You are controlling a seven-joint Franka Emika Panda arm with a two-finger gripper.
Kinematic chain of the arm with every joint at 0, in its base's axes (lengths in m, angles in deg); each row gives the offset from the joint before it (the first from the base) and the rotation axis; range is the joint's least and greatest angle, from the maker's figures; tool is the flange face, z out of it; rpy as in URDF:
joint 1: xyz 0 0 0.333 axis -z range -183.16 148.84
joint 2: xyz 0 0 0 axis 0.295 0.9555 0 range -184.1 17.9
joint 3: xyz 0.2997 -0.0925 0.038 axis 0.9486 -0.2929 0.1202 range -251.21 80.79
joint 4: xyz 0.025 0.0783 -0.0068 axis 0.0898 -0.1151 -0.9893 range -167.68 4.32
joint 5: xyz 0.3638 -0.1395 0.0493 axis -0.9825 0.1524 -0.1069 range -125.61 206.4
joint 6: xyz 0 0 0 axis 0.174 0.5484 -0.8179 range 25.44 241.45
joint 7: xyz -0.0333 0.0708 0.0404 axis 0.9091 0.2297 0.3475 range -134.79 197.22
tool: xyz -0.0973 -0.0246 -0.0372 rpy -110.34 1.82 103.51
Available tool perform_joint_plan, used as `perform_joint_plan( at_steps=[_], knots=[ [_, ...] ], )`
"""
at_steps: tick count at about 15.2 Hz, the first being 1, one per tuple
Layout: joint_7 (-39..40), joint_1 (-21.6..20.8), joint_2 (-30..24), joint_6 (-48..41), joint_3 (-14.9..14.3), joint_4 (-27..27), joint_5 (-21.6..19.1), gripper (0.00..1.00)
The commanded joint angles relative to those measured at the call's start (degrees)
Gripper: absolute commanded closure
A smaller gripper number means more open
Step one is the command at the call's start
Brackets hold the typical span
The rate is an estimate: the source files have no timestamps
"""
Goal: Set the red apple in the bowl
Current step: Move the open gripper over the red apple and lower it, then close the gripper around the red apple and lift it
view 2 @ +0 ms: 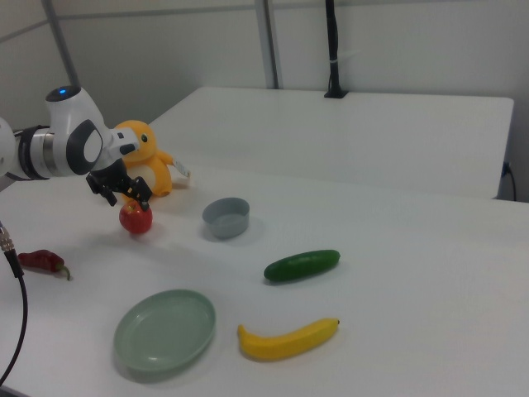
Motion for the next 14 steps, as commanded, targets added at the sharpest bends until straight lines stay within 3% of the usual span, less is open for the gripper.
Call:
perform_joint_plan(
  at_steps=[1, 6, 7, 8, 9, 14],
  knots=[
    [-1.2, -0.7, 2.3, 0.6, -0.1, 3.1, 2.0, 0.0],
    [-1.2, 2.4, 4.5, 0.6, 4.8, 4.6, 6.4, 0.0],
    [-1.2, 2.3, 4.9, 0.6, 4.8, 4.7, 6.6, 0.14],
    [-1.3, 2.2, 4.9, 0.6, 4.8, 4.7, 7.1, 0.46],
    [-1.3, 2.2, 4.9, 0.6, 4.8, 4.7, 7.1, 0.54],
    [-1.2, 2.5, 5.9, 0.6, 4.6, 4.7, 8.1, 0.58]
  ],
)
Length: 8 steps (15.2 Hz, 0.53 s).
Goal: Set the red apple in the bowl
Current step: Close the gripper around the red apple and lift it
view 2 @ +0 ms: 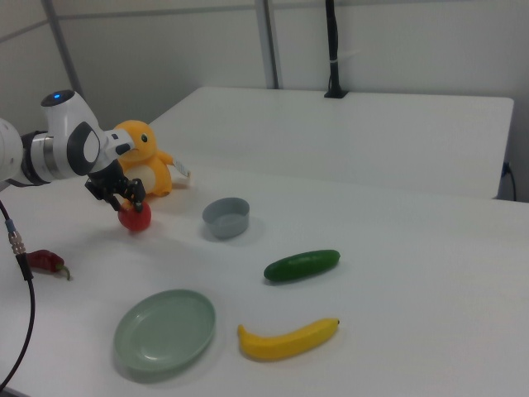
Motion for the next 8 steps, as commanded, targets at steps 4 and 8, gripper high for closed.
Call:
perform_joint_plan(
  at_steps=[4, 8],
  knots=[
    [-1.2, 1.2, 1.9, 0.6, 0.5, 0.5, 3.9, 0.61],
    [-1.2, 1.3, 1.9, 0.6, 0.5, 0.5, 4.0, 0.61]
  ],
)
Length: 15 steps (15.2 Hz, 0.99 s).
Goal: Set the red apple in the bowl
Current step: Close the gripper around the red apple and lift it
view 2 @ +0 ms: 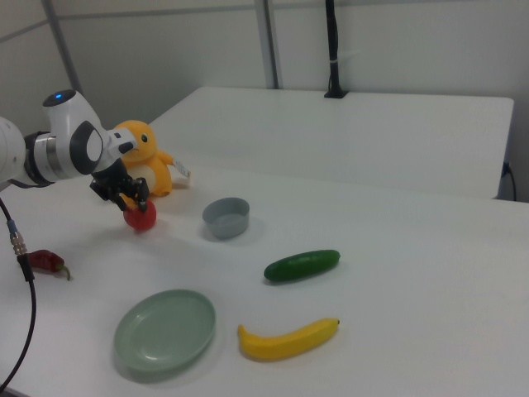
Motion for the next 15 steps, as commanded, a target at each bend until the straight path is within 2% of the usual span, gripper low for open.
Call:
perform_joint_plan(
  at_steps=[1, 15],
  knots=[
    [-1.2, 0.7, 1.7, 0.6, 0.5, 0.3, 1.9, 0.61],
    [-1.2, 2.6, -1.8, 0.5, 0.2, 0.3, 1.8, 0.61]
  ],
)
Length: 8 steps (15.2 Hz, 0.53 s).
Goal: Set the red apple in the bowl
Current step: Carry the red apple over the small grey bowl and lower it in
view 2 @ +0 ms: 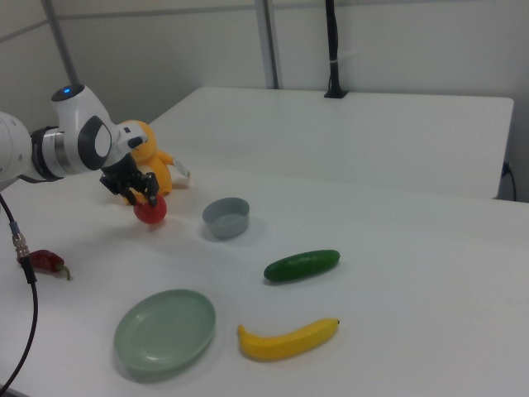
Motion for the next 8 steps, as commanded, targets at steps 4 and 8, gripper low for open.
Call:
perform_joint_plan(
  at_steps=[4, 8],
  knots=[
    [-1.2, 1.4, -2.2, 0.5, -0.1, -0.3, 1.4, 0.61],
    [-1.2, 1.8, -4.5, 0.7, -4.0, -0.3, 0.7, 0.61]
  ],
)
